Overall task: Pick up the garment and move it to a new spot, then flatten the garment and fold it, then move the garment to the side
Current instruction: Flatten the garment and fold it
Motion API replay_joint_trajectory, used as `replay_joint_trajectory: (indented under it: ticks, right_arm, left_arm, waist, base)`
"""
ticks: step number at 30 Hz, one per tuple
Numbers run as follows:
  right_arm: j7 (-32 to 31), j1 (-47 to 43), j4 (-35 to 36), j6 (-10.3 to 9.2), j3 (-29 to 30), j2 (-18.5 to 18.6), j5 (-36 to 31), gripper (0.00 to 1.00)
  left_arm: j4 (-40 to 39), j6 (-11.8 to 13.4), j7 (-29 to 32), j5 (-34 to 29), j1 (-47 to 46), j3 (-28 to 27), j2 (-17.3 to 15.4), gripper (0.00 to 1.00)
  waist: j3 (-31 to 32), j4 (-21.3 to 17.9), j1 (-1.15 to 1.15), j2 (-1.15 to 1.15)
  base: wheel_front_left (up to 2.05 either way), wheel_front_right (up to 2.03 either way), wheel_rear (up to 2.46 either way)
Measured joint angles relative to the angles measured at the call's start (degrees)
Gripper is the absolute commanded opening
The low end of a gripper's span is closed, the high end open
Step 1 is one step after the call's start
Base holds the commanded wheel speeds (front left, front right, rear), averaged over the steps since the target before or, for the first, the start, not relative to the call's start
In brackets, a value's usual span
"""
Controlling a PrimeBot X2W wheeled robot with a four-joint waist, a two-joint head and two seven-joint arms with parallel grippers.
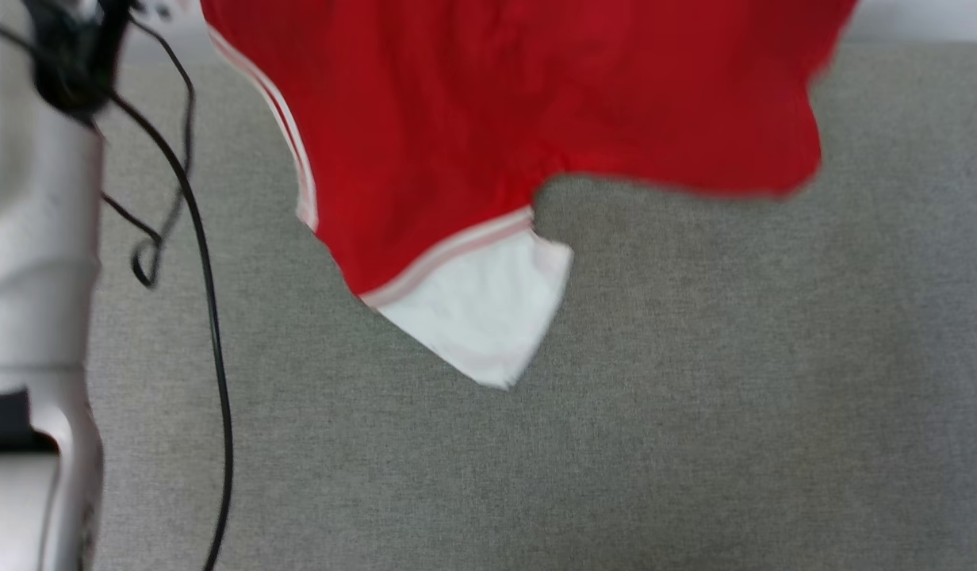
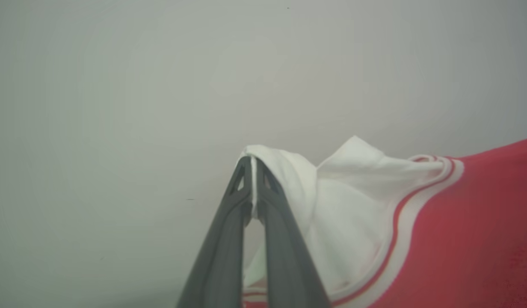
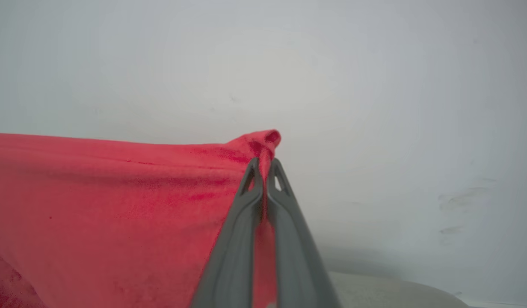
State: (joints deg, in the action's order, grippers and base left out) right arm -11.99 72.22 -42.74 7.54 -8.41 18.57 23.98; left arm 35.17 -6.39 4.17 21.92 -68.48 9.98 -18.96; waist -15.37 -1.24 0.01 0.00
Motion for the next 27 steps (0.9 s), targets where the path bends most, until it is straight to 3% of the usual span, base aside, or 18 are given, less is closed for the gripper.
replay_joint_trajectory:
  ticks: [6,13,23,27]
  right_arm:
    - [3.77,12.01,-2.67,0.00,1.76,-0.43,-4.70,0.00]
    - [6.26,21.07,-6.58,0.01,2.07,-1.20,-7.08,0.00]
    - [8.76,24.38,-12.95,0.00,-0.87,-3.05,-6.83,0.00]
    - [10.20,23.28,-14.75,0.00,-4.99,-3.11,-4.48,0.00]
  left_arm:
    - [5.27,0.40,-1.79,-2.02,-14.19,0.47,-0.74,0.00]
    - [9.88,0.67,-3.54,-3.32,-24.49,1.03,-1.80,0.00]
    - [16.71,-0.14,-5.70,-1.70,-27.01,1.63,-0.60,0.00]
    - [20.20,-0.70,-7.15,1.21,-25.02,1.80,0.19,0.00]
  waist:
    - [-4.78,-0.02,0.00,0.00]
    - [-11.23,0.12,0.00,0.00]
    - [-19.26,0.67,0.00,0.00]
    - [-21.79,1.56,0.01,0.00]
  base:
    - [0.00,0.00,0.00]
    - [0.00,0.00,0.00]
    - [0.00,0.00,0.00]
    - [0.00,0.00,0.00]
